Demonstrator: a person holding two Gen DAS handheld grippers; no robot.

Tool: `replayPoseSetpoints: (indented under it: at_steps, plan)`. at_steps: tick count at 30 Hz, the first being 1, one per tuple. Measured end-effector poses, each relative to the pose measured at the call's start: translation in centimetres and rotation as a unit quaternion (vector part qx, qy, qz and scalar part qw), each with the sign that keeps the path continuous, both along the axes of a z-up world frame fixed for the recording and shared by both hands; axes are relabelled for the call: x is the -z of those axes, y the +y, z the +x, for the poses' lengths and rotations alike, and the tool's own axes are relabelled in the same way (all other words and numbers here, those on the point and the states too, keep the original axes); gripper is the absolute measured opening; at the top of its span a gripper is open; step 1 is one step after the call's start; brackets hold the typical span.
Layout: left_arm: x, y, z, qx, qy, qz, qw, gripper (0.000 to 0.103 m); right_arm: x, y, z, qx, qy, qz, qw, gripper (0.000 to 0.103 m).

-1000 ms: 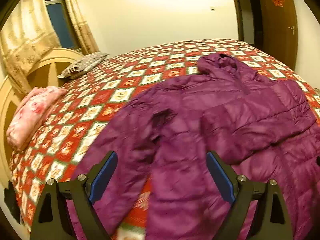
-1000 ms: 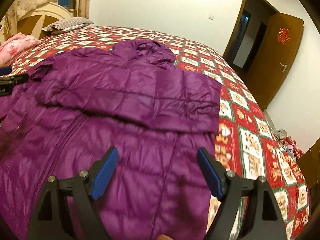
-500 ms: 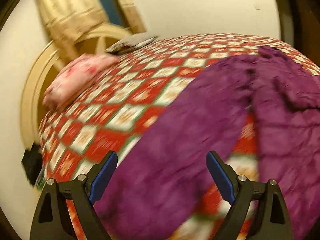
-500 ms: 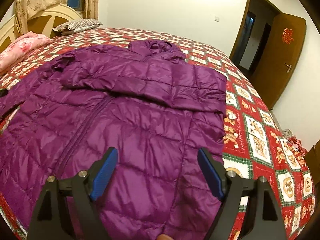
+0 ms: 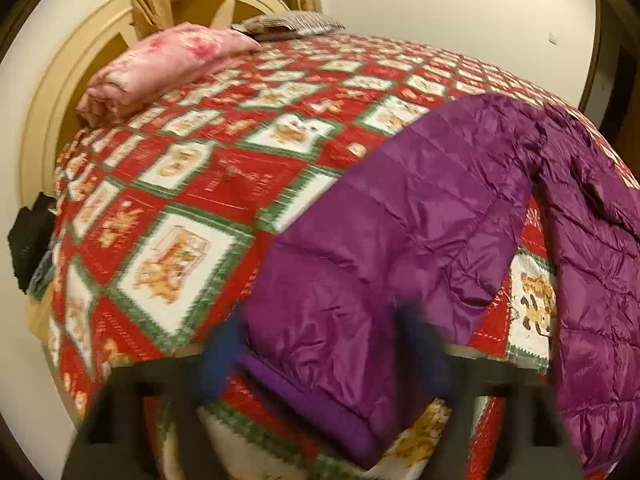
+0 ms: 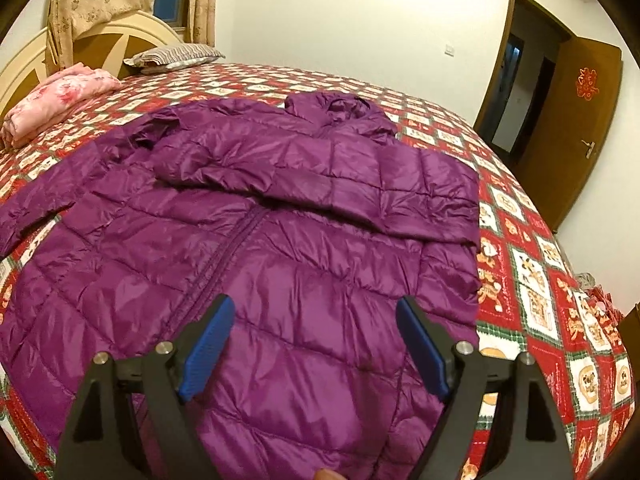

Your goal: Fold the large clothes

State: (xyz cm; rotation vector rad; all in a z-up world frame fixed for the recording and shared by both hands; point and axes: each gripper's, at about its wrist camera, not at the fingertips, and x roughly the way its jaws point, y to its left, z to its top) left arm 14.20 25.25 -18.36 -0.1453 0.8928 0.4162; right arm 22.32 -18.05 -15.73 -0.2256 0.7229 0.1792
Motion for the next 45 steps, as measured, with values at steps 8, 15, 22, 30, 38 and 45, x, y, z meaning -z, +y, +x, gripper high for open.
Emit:
replayPoseSetpoints:
  at_steps: [8,15,22,30,38,45]
  plan:
    - [-7.6,-3.0,3.6,0.039,-0.066,0.103,0.9917,0.011,-0.5,-2.8,0.2,0.029,-0.006,0.016,0.999,0.085]
    - [-14.3,-12.1,8.9,0.141,-0.131,0.135,0.9720,0.011,-0.8,-4.7,0.6,0.047,-0.007,0.038,0.998,0.085]
    - [-15.9,-23.7,13.5,0.247,-0.168,0.139,0.9440,0.010,-0.6,-6.6,0.7,0.059,-0.002,0.041,0.997,0.085]
    - [-12.4,-35.1,17.2,0.348,-0.156,0.115,0.9174,0.011,0.1,-8.8,1.6,0.078,0.012,0.051,0.996,0.085]
    - [-11.6,-37.9,16.0,0.353,-0.188,0.141,0.9057,0.088,0.2,-10.4,2.8,0.088,0.027,0.056,0.994,0.091]
    - [-12.3,-31.7,15.1,0.292,-0.205,0.163,0.9197,0.090,-1.5,-10.3,3.9,0.069,0.045,0.077,0.994,0.091]
